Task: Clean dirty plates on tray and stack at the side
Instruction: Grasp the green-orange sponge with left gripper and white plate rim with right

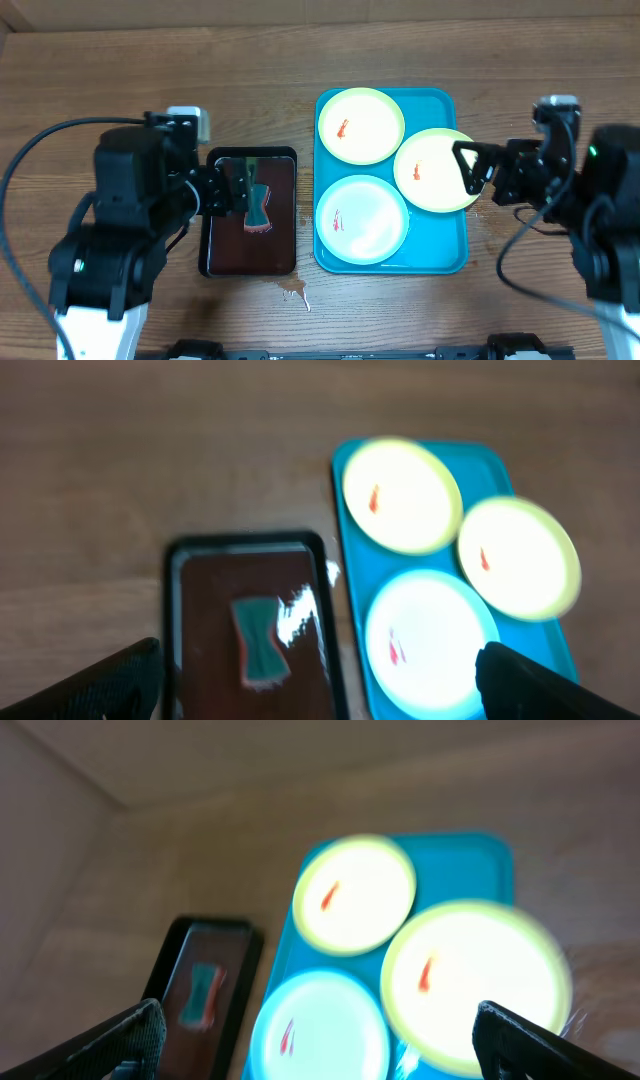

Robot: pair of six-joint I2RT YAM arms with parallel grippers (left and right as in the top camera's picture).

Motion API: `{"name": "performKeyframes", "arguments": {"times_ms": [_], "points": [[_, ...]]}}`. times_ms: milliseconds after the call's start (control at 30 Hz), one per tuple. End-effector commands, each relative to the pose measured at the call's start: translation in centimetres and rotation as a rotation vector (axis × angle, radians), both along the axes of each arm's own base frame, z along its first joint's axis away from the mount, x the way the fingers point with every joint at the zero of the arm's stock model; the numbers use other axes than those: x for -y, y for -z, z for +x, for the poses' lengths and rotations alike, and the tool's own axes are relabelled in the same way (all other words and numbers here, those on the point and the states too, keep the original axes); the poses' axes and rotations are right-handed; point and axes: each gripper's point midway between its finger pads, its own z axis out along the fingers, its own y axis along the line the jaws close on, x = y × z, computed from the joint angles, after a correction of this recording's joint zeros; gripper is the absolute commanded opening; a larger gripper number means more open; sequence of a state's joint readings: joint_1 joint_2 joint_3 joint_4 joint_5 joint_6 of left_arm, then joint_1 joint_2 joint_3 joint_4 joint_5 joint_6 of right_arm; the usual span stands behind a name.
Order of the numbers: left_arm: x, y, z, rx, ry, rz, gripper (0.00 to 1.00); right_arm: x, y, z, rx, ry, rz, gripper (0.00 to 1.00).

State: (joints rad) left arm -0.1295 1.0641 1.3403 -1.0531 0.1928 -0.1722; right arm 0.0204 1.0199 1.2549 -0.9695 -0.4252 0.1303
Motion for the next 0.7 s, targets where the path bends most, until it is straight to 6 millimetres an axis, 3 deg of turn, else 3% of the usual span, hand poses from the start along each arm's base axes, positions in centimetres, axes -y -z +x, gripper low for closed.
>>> {"name": "performKeyframes", "arguments": {"times_ms": [0,233,267,367,500,667], "points": [[2.3,0.4,-0.3,-0.064,0.102,-0.086,1.0,-1.7,1.1,0.0,-0.088,-0.081,0.062,1.0],[2.1,5.2,0.0,-0.284,0.083,-0.057,1.0,-1.5,10.7,-0.1,-0.461,0.027,-0.094,1.0],[2.1,6.4,0.2,-0.335,0.081,-0.051,1.0,-1.6,13.2,-0.3,-0.533,0.062,-0.136,1.0],[1.7,8.4,0.0,-0.43,0.059,-0.021,0.96,-2.3,16.4,-0.7,-0.618,0.074,-0.167,1.0],[0.4,12.0,-0.1,-0.593,-0.065,0.022,0.83,-2.7,18.8,-0.5,-0.66,0.082,-0.168,1.0],[-1.0,17.1,0.5,-0.7,-0.178,0.143,0.77,-2.9,18.9,0.3,-0.637,0.086,-0.154,1.0]]}}
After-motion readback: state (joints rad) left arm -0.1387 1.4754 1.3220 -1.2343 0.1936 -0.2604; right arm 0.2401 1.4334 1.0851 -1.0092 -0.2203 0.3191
